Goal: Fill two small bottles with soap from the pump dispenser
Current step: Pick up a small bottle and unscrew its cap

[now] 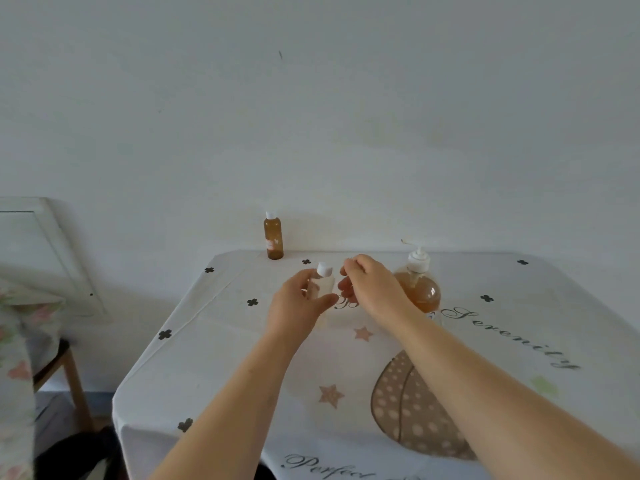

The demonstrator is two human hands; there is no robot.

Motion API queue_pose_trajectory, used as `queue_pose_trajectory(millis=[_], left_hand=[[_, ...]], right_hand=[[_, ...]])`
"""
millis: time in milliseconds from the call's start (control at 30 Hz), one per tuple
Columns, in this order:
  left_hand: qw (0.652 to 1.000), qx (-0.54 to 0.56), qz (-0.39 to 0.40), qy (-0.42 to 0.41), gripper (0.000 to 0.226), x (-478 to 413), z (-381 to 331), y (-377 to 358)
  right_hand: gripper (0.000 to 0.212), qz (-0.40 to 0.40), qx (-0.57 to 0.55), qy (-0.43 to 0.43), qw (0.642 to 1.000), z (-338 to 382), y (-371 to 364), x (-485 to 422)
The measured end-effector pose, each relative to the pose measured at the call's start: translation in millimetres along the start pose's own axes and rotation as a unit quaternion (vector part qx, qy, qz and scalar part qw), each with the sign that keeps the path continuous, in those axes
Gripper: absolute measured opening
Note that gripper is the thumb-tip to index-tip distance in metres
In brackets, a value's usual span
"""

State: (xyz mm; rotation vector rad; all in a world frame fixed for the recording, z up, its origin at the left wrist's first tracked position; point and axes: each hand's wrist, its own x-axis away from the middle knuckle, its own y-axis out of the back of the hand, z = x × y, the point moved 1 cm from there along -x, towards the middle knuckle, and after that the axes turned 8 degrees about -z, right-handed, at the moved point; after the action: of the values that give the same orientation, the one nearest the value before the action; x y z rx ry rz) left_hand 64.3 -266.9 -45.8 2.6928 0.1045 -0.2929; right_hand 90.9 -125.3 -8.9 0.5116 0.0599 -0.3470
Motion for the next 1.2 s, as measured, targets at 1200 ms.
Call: queue_pose_trajectory(millis=[1200], left_hand=[[0.994,-0.033,0.085,-0.053,0.034,2.0,-42.0,27.0]], right_hand=[[0.03,0.037,0.057,0.053,0.996,20.1,60.0,9.6]])
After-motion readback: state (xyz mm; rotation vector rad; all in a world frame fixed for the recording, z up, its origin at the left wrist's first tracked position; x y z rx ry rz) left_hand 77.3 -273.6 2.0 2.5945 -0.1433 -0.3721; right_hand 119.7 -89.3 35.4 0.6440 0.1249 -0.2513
